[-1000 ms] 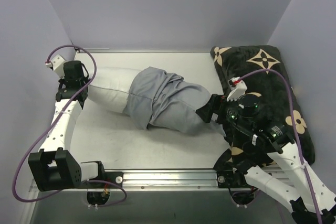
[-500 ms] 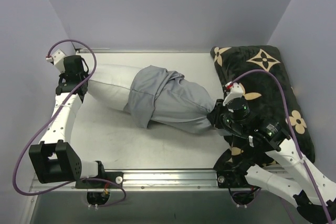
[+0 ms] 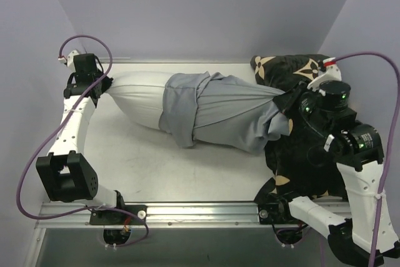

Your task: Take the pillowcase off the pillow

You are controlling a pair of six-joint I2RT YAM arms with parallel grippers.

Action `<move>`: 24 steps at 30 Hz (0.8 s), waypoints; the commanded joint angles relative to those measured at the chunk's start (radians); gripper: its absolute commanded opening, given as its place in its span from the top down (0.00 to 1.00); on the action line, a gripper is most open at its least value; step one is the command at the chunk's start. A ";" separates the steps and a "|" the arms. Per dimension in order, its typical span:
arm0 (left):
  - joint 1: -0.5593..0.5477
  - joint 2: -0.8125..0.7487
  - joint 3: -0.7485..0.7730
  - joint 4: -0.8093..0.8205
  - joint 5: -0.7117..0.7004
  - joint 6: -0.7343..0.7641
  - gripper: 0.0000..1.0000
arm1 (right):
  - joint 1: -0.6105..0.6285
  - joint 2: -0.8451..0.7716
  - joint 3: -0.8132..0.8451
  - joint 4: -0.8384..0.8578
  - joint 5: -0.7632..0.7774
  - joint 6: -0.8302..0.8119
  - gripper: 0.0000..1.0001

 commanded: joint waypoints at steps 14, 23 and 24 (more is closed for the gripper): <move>0.127 0.049 0.182 0.032 -0.144 0.092 1.00 | -0.183 0.268 0.013 0.141 -0.128 -0.019 1.00; 0.011 0.132 0.358 -0.050 -0.062 0.282 0.39 | -0.110 0.432 -0.063 0.224 -0.083 -0.031 1.00; -0.020 0.119 0.384 -0.051 -0.091 0.293 0.17 | -0.108 0.449 -0.055 0.226 -0.071 -0.033 1.00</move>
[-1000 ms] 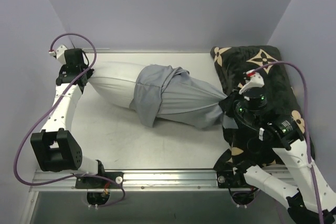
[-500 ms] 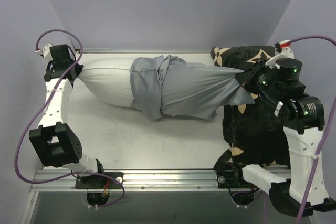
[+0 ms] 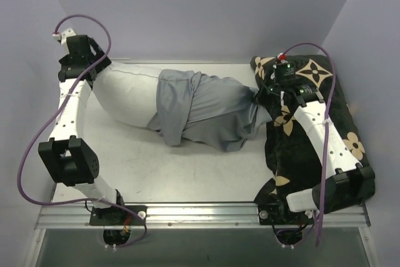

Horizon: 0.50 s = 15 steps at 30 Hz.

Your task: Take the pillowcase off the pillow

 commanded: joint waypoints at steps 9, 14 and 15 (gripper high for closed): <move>-0.241 -0.161 0.185 -0.059 -0.109 0.105 0.02 | -0.007 0.152 0.051 0.102 0.060 -0.016 1.00; -0.311 -0.312 -0.170 0.077 -0.042 -0.031 0.03 | 0.007 0.183 0.081 0.114 0.043 -0.017 1.00; -0.322 -0.323 -0.223 0.115 -0.045 -0.048 0.02 | 0.008 0.187 0.088 0.114 0.037 -0.022 1.00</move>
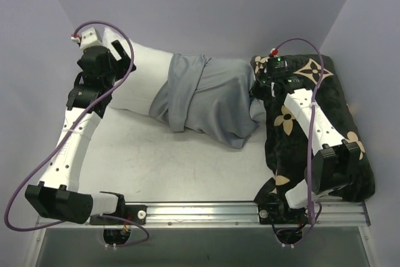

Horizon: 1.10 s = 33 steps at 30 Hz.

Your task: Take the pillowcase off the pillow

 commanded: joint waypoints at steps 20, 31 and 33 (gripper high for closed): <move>0.018 0.371 -0.486 0.894 0.192 -0.273 0.03 | 0.075 0.163 0.086 -0.023 -0.032 -0.093 1.00; 0.021 0.412 -0.541 0.945 0.183 -0.375 1.00 | 0.074 0.052 0.087 -0.047 0.016 -0.117 0.50; 0.018 0.382 -0.547 0.890 0.128 -0.376 1.00 | 0.077 -0.027 0.077 -0.064 0.034 -0.125 0.35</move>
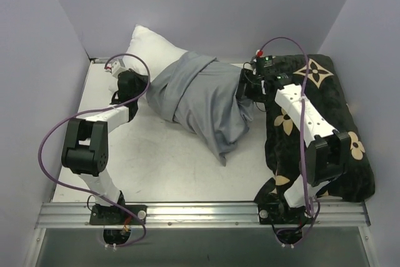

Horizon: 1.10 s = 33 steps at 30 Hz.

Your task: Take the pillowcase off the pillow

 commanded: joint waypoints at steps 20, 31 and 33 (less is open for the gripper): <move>-0.025 -0.190 0.040 -0.349 -0.238 0.069 1.00 | 0.515 -0.045 -0.126 -0.032 0.562 -0.040 0.25; 0.078 -0.195 0.078 -0.381 -0.186 0.080 1.00 | 0.461 -0.197 -0.135 -0.107 0.550 -0.057 1.00; 0.130 -0.186 0.093 -0.396 -0.148 0.066 1.00 | 0.379 -0.300 -0.161 -0.140 0.530 -0.052 1.00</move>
